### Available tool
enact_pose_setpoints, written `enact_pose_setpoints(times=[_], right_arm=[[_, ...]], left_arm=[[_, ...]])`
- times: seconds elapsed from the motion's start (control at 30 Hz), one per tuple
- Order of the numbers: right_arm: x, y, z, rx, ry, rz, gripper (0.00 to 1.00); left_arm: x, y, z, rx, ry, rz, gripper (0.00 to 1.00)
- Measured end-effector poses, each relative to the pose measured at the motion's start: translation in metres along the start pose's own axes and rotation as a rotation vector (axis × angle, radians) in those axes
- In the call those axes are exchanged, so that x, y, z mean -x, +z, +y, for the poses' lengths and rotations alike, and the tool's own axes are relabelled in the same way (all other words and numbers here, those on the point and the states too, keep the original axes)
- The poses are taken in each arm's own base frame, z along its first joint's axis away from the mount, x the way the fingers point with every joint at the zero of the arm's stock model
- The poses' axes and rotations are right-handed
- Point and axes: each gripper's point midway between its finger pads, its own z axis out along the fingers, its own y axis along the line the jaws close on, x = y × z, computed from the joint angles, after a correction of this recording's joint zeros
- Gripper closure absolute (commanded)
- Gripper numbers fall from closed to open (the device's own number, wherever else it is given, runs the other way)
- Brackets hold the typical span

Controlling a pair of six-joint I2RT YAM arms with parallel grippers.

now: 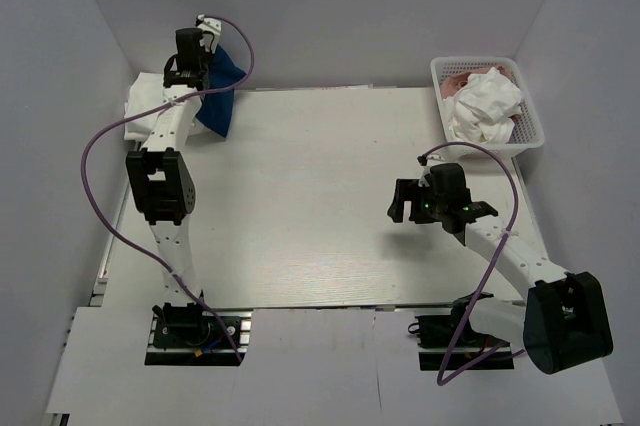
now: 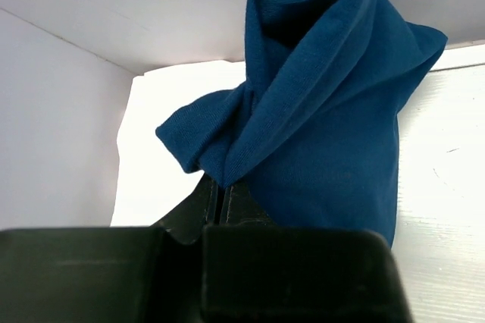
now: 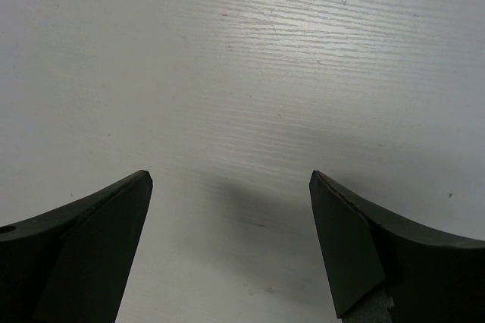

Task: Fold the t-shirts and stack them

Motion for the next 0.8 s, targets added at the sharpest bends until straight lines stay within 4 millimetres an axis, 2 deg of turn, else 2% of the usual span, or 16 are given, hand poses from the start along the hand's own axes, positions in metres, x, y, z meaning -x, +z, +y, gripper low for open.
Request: enact_pose_setpoints(times=[0.3,0.67,0.8], right_arm=[[0.004,0.001,0.003,0.013,0.006,-0.019,0.10],[0.003,0.001,0.007,0.034,0.012,-0.013,0.10],[0.003,0.001,0.005,0.027,0.013,-0.012,0.10]], left_arm=[[0.002,-0.007,0.010,-0.015,-0.036,0.001,1.00],[0.041,-0.049,0.036,-0.002,-0.094,-0.084,1.00],[0.047,-0.059,0.042,0.010,-0.102,-0.101,1.00]])
